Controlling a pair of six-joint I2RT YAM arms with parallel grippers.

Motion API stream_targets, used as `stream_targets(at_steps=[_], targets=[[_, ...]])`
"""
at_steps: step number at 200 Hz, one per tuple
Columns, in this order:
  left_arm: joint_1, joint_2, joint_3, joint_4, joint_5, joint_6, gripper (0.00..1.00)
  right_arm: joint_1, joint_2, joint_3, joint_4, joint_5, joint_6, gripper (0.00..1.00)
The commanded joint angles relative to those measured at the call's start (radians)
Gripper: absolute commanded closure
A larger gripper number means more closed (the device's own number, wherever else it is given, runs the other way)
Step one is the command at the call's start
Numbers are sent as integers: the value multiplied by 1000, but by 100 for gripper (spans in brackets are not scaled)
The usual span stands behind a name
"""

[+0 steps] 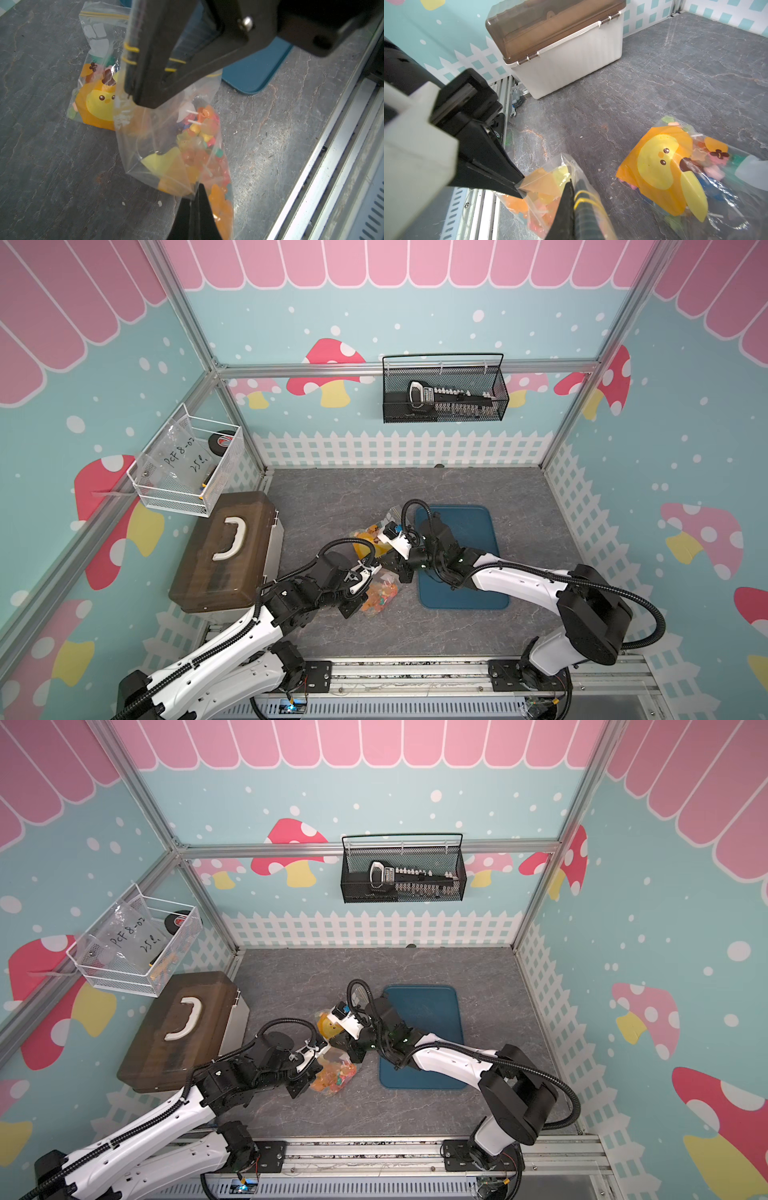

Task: Pour candies out of the ziploc bag
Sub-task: Place the ziploc bag at the center of the board.

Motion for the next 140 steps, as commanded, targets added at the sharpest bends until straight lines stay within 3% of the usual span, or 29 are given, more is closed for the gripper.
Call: stream_targets(at_steps=[1,29,45,53,63,91,140], targets=[[6,11,1,91,36,-8,100,-19,9,-22,24,18,-21,100],[6,44,13,132,54,-15,100,-39,-19,-47,26,29,-23,100],[6,61,15,141,58,-19,94,-49,-28,-58,24,35,-24,100],[6,65,18,141,56,-23,87,-53,-31,-62,25,35,-24,100],[6,63,24,134,48,-32,68,-56,-34,-67,24,39,-24,100],[6,13,42,98,-4,-70,44,-61,-35,-69,26,41,-24,100],[5,-38,158,-82,-23,-170,34,-67,-35,-64,28,44,-25,100]])
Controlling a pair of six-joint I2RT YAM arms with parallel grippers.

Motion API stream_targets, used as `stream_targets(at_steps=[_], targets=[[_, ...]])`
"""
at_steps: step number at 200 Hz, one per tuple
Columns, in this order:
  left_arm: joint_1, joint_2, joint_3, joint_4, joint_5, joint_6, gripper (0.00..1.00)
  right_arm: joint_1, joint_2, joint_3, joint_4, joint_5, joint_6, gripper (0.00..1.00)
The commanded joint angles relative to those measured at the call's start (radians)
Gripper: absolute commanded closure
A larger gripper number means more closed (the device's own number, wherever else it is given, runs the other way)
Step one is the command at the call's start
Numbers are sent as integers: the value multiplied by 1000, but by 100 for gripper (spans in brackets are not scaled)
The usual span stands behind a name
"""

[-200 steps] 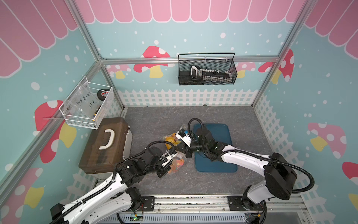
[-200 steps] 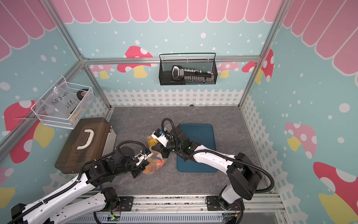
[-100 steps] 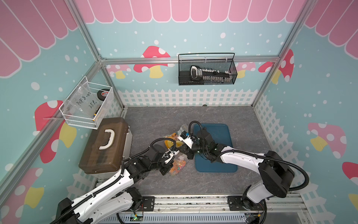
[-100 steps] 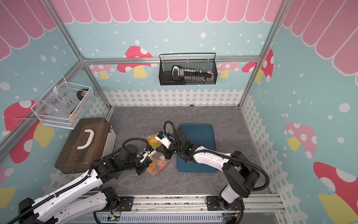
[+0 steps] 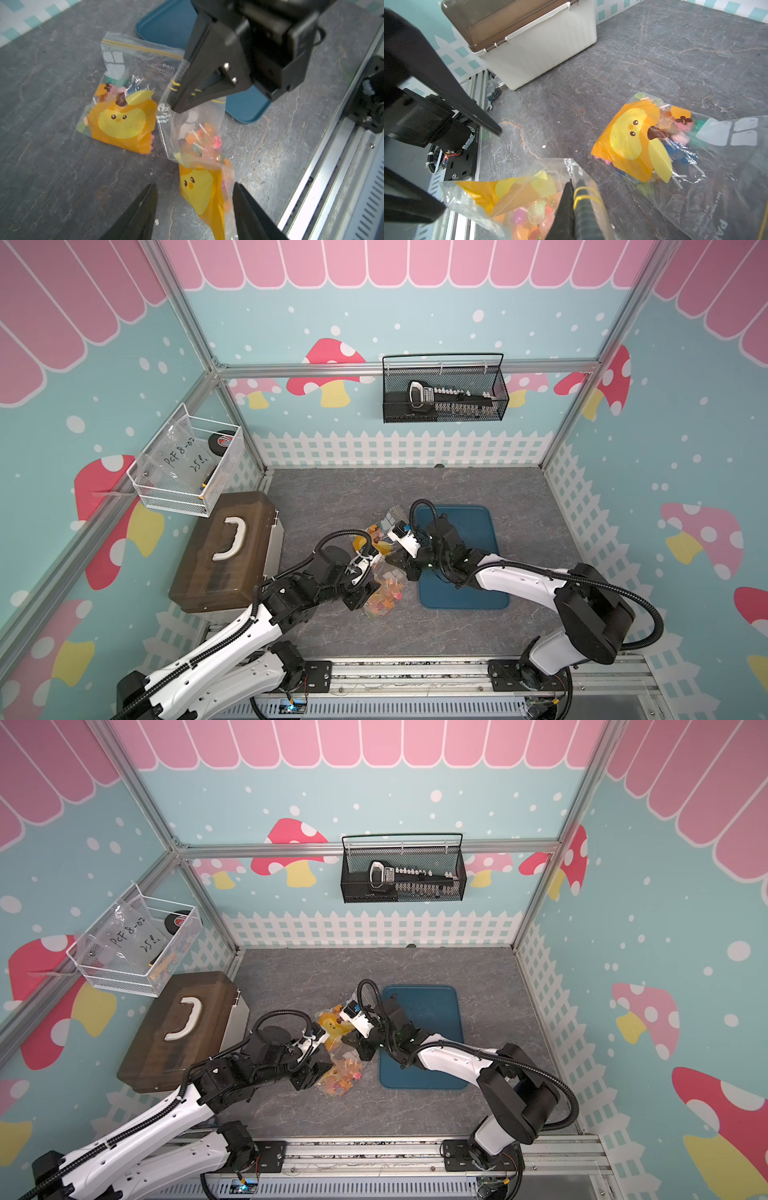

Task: Pour candies out of the ziploc bag
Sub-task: Place the ziploc bag at the center of the board, then pick up the ziploc bag from the center of the board.

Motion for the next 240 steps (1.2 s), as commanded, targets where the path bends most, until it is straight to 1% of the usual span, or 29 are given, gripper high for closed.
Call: stream_targets(at_steps=[1,24,32,57,73,90,106,129,144,166,198,213,240], targets=[[5,-23,74,-97,-13,-72,33,-10,-28,-5,21,3,-17,100],[5,-29,107,-107,-9,-139,23,-13,-28,-3,30,2,-12,100],[5,-27,116,-104,-12,-183,21,-14,-29,-3,32,2,-8,100],[2,-24,101,-113,-13,-335,20,-16,-30,1,36,0,-4,100],[-7,-19,90,-177,-57,-426,19,-16,-30,6,37,-5,-3,100],[-20,9,95,-245,-79,-494,18,-16,-30,10,35,-5,-4,100],[-79,44,82,-257,-98,-527,17,-18,-28,12,37,0,-6,100],[-188,105,68,-240,-194,-562,13,-18,-27,13,35,3,-6,100],[-216,117,44,-199,-231,-597,10,-18,-28,14,35,2,-4,100],[-224,122,-5,-129,-254,-624,8,-18,-28,16,36,-1,-3,100],[-236,169,-50,-93,-307,-649,10,-19,-30,14,36,-4,-3,100],[-236,189,-73,-60,-312,-651,16,-19,-30,15,35,-4,-2,100],[-236,229,-94,-13,-292,-655,32,-19,-33,15,36,-3,-2,100]])
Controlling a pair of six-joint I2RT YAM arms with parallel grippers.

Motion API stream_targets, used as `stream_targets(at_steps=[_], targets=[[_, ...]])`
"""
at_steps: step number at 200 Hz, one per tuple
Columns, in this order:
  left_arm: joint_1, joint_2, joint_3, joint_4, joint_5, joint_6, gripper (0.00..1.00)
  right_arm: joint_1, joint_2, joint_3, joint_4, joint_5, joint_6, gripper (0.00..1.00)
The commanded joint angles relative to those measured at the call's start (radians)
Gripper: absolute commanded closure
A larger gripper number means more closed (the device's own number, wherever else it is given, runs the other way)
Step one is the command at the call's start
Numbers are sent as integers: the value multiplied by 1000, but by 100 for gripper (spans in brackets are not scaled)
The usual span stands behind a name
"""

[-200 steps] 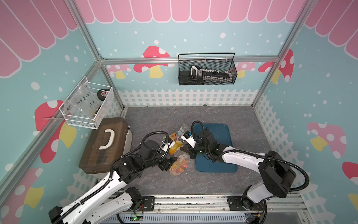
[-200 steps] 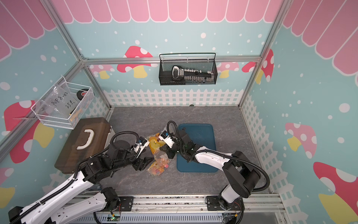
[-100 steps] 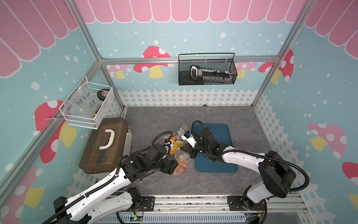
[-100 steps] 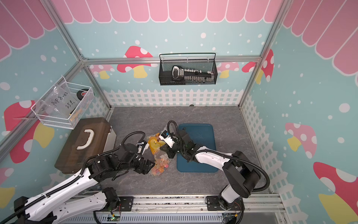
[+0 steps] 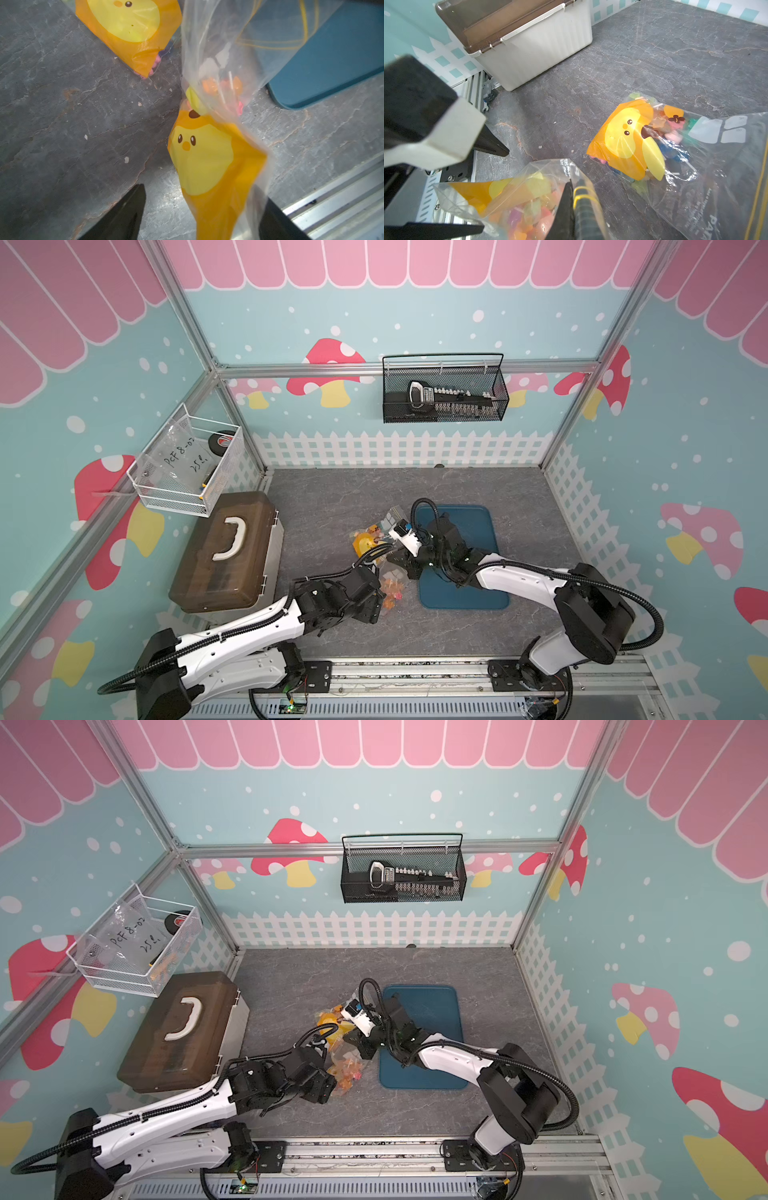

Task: Pour candies out of the ziploc bag
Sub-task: Pick up the ziploc bag from the center of the board.

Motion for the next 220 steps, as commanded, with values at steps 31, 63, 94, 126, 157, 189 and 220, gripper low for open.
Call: stream_targets(at_steps=[31,63,94,126,157,189,220], targets=[[-5,53,-20,87,-2,-47,55,-7,-36,11,35,-3,-4,100],[-5,46,-16,78,1,-57,81,-7,-37,11,36,-4,-3,100],[-5,34,3,44,-8,-58,100,-7,-36,13,35,-3,-4,100],[-5,38,28,16,-13,-54,100,-7,-39,12,35,-1,-3,100],[-5,39,80,-21,-31,-25,100,-7,-63,0,30,21,0,100],[-5,35,169,-63,-75,46,100,-10,-129,-31,24,94,12,100],[-5,44,249,-86,-106,121,100,-15,-202,-64,-7,177,36,100]])
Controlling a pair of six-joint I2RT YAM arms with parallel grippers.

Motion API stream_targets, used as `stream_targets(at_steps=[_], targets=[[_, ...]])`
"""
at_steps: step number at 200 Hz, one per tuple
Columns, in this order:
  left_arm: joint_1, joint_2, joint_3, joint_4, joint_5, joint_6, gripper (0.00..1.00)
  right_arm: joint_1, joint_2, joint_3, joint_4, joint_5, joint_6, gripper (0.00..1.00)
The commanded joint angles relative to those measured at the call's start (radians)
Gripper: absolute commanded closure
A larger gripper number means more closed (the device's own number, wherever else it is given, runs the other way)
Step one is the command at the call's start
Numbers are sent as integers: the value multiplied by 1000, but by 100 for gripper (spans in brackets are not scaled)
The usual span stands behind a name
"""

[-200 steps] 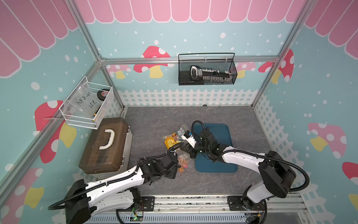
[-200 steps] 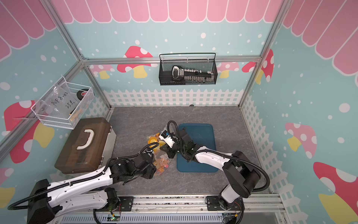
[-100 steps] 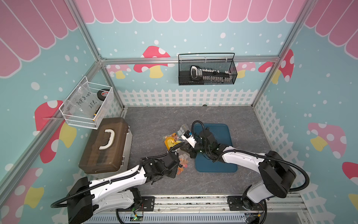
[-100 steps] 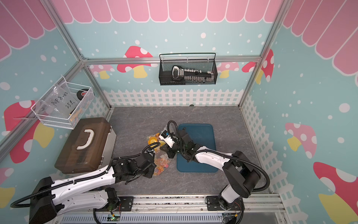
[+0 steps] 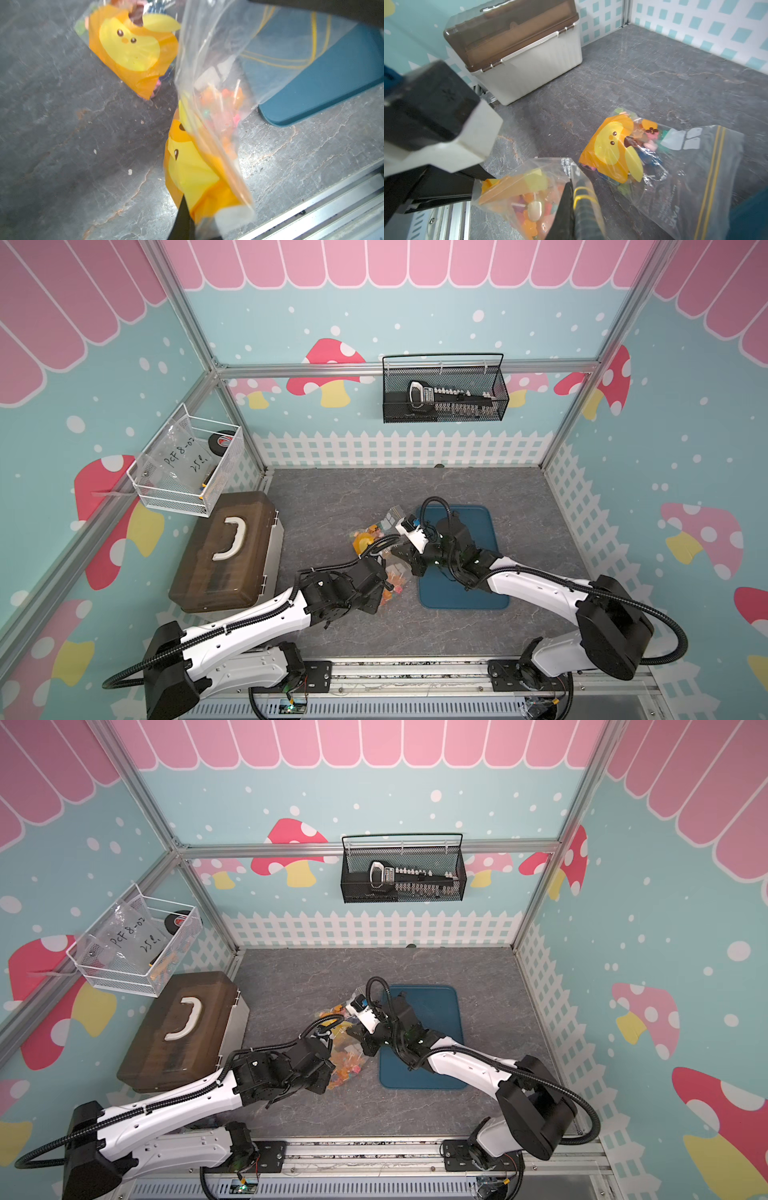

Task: Pour candies out of the ziploc bag
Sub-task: 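Pick up the ziploc bag from the center of the board, then pour the candies out of the ziploc bag onto the tray.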

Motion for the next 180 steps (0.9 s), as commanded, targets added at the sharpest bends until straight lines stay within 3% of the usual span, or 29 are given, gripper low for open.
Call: stream_targets(at_steps=[1,73,180], targets=[[-4,-6,82,-24,-63,74,100,-8,-59,-25,-8,88,22,100],[-5,73,251,-20,-120,227,100,-37,-289,-123,-108,280,96,100],[-5,325,451,152,-35,343,100,-108,-451,-209,-229,489,185,100]])
